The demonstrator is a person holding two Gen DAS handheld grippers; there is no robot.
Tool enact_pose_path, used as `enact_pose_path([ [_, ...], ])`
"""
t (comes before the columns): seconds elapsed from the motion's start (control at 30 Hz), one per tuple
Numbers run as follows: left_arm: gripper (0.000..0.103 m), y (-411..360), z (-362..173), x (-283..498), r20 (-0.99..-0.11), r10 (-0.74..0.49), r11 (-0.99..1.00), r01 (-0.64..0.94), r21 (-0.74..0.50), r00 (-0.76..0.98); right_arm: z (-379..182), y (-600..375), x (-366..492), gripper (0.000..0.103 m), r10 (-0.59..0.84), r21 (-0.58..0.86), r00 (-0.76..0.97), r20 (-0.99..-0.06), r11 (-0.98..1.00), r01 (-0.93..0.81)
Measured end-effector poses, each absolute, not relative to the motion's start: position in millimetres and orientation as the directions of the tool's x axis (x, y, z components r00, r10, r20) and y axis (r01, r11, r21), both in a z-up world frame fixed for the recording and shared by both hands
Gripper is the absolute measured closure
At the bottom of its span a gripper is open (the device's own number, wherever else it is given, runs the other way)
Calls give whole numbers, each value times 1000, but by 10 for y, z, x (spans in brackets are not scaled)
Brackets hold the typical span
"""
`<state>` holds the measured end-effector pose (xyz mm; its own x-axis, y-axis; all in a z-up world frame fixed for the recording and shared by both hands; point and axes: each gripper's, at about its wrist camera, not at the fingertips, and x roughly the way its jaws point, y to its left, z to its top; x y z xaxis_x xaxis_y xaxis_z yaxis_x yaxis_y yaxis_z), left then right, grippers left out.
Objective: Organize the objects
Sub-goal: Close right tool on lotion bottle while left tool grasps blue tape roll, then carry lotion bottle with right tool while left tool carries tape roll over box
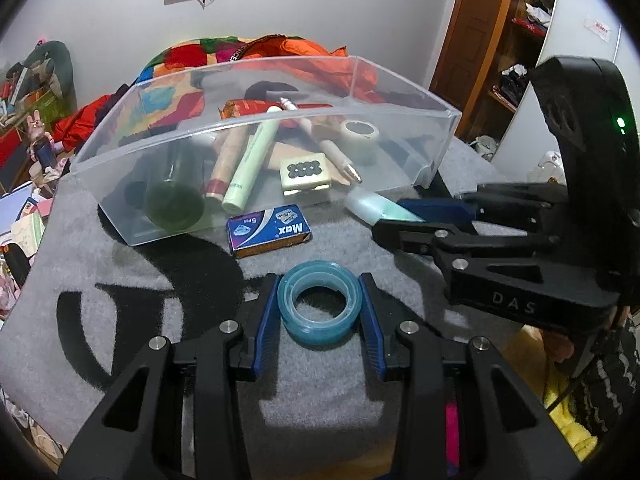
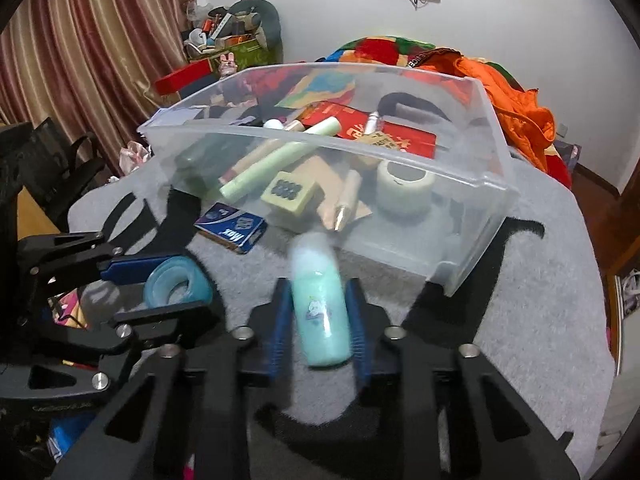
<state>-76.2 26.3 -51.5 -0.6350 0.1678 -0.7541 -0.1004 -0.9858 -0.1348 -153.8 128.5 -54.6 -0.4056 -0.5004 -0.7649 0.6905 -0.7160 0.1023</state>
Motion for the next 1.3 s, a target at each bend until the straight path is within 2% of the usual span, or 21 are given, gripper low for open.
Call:
enact_pose_path([
  [0.4,65,193,-192,-723,-699,147,-988,-72,-135,-700,-218,1546,-1352,80,-578,196,-454,-678,-738,646],
  [0.77,65,81,172,-764,-624,114,-991,-46,-124,-773,228,1604,-1397,80,-578,159,-548,-605,-762,628],
  [1.0,65,-7,333,-874,-587,82,-994,-27,-102,-805,374,1558,-1500,80,-568,135,-584,-580,-774,619],
  [1.3,65,-156,291,-1188,-598,58,-992,21,-124,-799,326,1454,-1836,80,-554,163,-588,-589,-795,585],
])
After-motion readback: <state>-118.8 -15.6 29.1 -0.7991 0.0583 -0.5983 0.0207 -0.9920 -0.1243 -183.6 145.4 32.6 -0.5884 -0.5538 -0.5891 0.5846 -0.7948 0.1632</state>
